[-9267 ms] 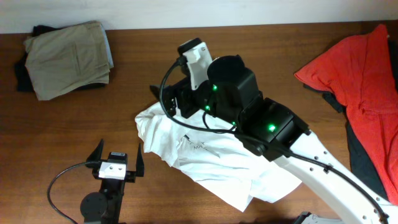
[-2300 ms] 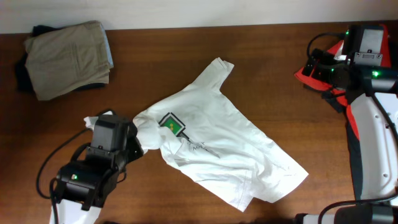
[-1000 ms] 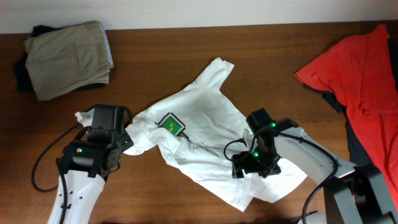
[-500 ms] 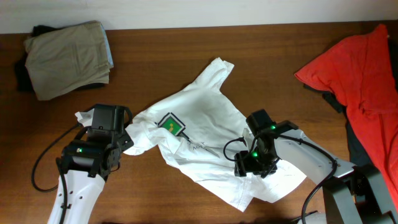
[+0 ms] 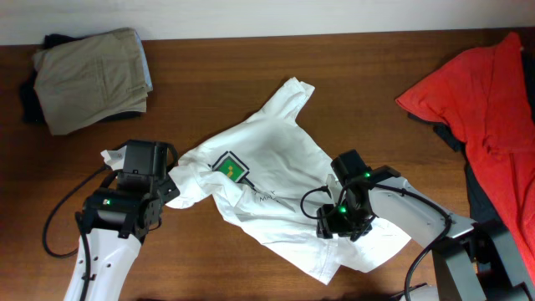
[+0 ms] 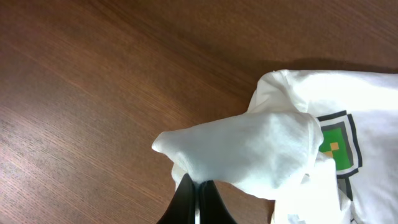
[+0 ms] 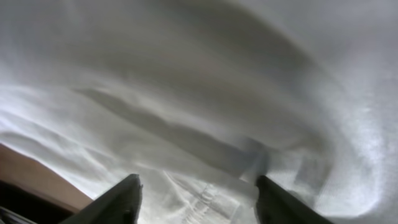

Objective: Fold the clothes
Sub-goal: 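Grasp the right side of the T-shirt with the right gripper, then lift the T-shirt with both grippers, shake and lay it flat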

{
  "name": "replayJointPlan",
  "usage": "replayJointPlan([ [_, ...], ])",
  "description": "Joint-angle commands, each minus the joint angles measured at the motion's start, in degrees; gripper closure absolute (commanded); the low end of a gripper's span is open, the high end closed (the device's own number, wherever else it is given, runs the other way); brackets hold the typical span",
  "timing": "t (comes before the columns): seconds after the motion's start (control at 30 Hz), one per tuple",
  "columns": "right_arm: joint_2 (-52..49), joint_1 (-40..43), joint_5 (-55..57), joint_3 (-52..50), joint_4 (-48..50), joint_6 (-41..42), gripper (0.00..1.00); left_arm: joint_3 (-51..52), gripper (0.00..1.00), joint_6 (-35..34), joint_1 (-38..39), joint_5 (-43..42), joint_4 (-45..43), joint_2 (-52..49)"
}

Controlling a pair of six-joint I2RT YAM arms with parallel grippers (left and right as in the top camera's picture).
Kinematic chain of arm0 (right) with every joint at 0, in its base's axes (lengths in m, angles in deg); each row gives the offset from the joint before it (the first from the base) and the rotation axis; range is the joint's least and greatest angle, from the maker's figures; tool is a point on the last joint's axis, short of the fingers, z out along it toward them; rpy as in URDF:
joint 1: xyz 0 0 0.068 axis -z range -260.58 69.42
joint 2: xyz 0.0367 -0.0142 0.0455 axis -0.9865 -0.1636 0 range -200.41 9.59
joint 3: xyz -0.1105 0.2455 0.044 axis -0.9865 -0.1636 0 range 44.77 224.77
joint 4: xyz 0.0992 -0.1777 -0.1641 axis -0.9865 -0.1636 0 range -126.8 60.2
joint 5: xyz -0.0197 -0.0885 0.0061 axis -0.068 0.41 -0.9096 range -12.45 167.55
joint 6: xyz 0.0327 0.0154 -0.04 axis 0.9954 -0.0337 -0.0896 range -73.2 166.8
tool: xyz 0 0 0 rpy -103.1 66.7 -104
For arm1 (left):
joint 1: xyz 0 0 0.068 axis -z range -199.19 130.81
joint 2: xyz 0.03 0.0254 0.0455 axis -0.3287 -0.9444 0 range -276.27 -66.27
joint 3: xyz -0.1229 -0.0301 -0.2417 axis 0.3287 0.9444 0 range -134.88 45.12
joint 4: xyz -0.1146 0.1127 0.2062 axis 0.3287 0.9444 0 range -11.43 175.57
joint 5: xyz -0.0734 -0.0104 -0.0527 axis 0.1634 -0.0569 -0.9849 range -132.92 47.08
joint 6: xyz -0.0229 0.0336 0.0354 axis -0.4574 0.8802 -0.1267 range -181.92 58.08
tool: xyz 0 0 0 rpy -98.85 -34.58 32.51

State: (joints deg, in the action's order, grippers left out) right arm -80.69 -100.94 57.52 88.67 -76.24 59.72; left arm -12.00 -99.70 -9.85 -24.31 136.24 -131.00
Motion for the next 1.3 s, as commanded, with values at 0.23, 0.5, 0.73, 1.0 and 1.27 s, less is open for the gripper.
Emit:
replayJointPlan([
  [0.23, -0.20, -0.31, -0.28, -0.61, 0.72, 1.42, 0.86, -0.48, 0.99, -0.74, -0.26, -0.46, -0.13, -0.20],
  [0.5, 0.83, -0.20, 4.22, 2.34, -0.11, 6.56, 0.96, -1.51, 0.99, 2.19, -0.26, -0.44, -0.28, 0.22],
  [0.73, 6.05, -0.20, 11.74, 19.26, -13.25, 6.49, 0.96, -11.10, 0.99, 4.35, -0.24, -0.42, 2.71, 4.37],
  [1.0, 13.66, -0.20, 20.92, 46.51, -26.12, 6.45, 0.96, -24.87, 0.99, 6.21, -0.26, 1.53, 5.62, 10.56],
  [1.27, 19.82, -0.20, 28.74, 73.26, -33.97, 6.49, 0.96, -47.12, 0.99, 6.19, -0.26, 8.02, 14.10, 14.27],
])
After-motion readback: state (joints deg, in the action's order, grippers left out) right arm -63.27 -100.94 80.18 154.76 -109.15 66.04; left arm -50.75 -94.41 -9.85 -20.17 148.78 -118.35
